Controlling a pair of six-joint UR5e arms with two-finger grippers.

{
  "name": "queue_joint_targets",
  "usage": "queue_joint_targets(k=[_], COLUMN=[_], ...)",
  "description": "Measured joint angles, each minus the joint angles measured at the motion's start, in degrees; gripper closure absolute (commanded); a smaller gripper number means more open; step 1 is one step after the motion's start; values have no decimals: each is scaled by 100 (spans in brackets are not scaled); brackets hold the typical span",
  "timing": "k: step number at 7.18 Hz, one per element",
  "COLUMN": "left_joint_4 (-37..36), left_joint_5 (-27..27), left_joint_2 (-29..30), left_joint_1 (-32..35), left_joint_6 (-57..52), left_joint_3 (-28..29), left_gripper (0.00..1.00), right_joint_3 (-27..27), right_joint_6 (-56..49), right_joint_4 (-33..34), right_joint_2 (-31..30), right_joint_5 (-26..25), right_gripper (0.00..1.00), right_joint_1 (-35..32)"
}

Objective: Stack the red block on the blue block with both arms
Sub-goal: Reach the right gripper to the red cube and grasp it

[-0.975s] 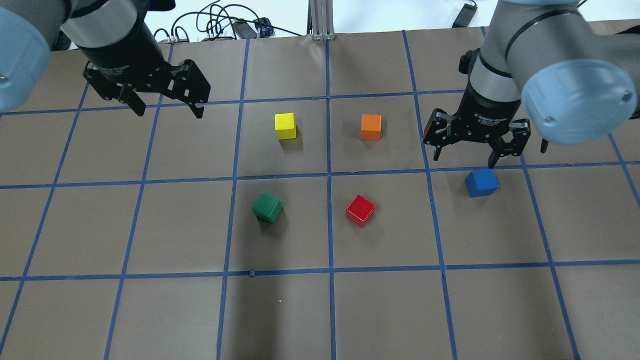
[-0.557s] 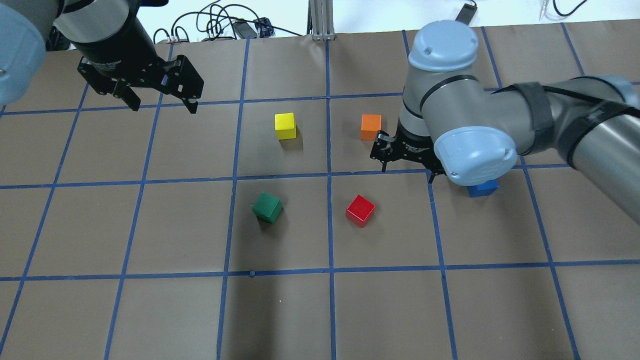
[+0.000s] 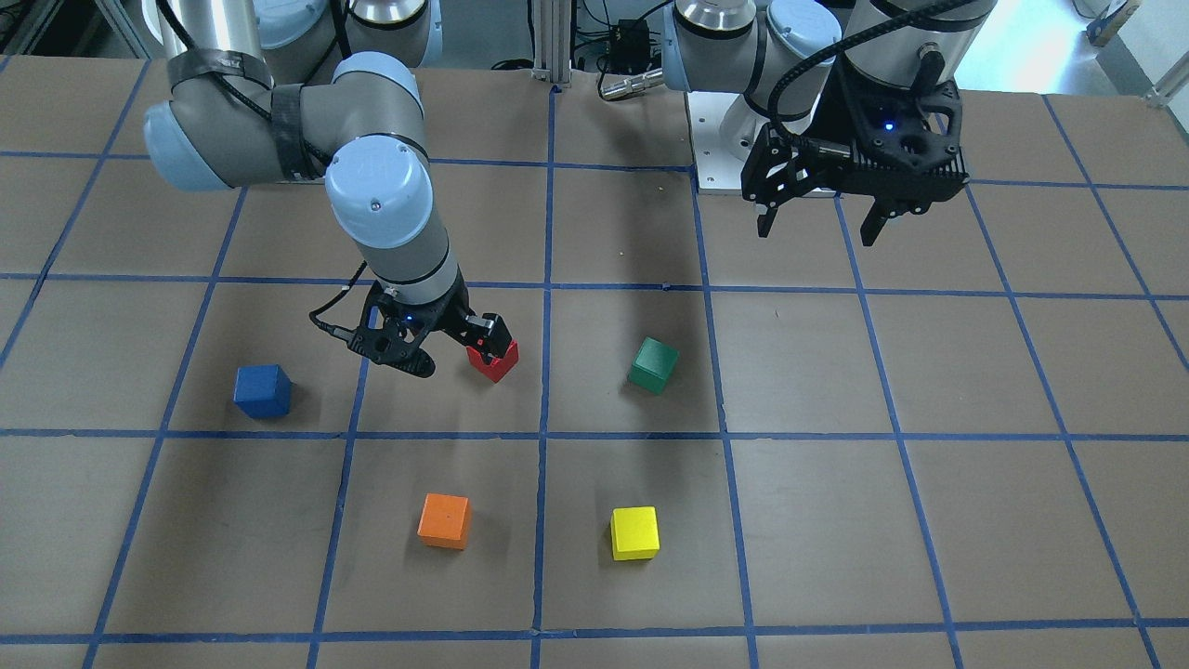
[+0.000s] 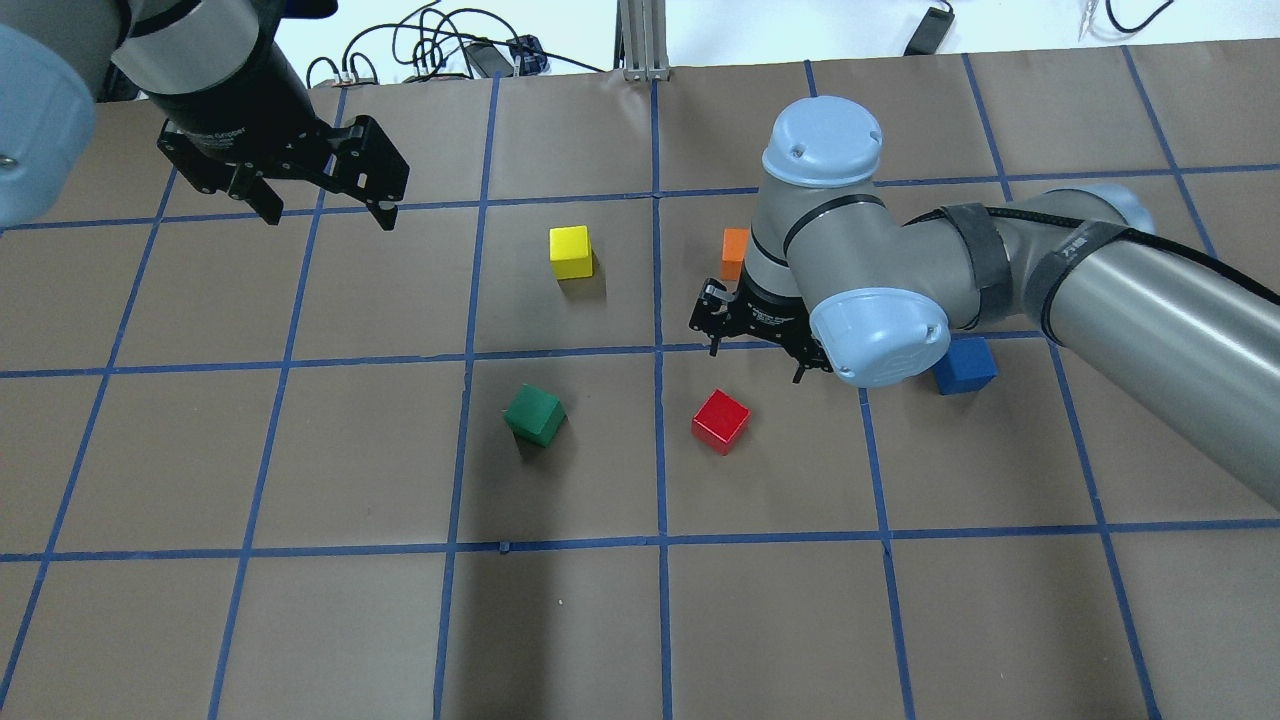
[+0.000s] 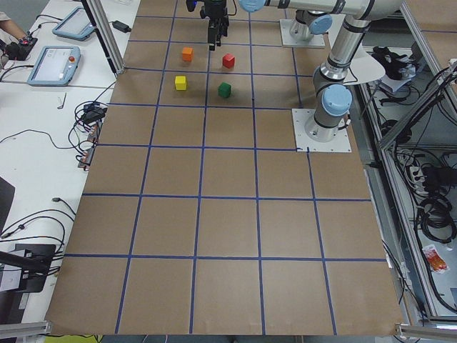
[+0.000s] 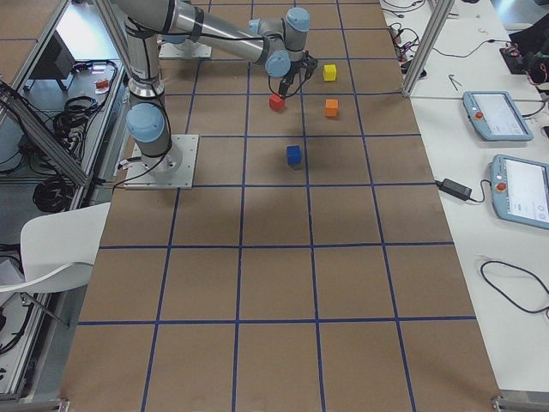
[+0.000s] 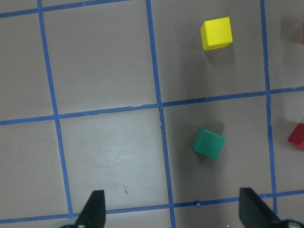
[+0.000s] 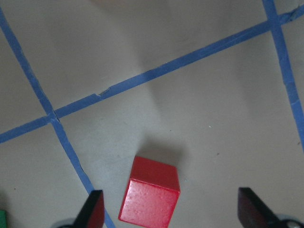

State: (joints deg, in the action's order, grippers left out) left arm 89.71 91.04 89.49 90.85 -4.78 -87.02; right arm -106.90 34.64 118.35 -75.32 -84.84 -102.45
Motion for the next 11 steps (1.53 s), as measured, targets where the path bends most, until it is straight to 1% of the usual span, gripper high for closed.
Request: queue_joint_targets(k=[2, 7, 8, 10, 11], left_joint_4=[-6, -9, -9, -3, 0], left_joint_5=[5, -2, 4, 13, 17], left_joint_2=[-35, -47, -47, -43, -42], left_joint_1=[1, 3, 3, 2, 3], left_joint_6=[3, 7, 5, 5, 9], left_joint_3=[-52, -85, -82, -79, -78], left_gripper=[0, 0, 0, 0, 0], right_joint_3=[-187, -252, -262, -272, -276], right_joint_6=[72, 106, 110, 168, 193], right_joint_4=[265, 336, 315, 258, 240], right_joint_2=[162, 515, 539, 553, 570], right_joint_5=[65, 431, 444, 520, 605], right_gripper=[0, 0, 1, 7, 7], right_joint_1=[-7, -8, -7, -11, -11])
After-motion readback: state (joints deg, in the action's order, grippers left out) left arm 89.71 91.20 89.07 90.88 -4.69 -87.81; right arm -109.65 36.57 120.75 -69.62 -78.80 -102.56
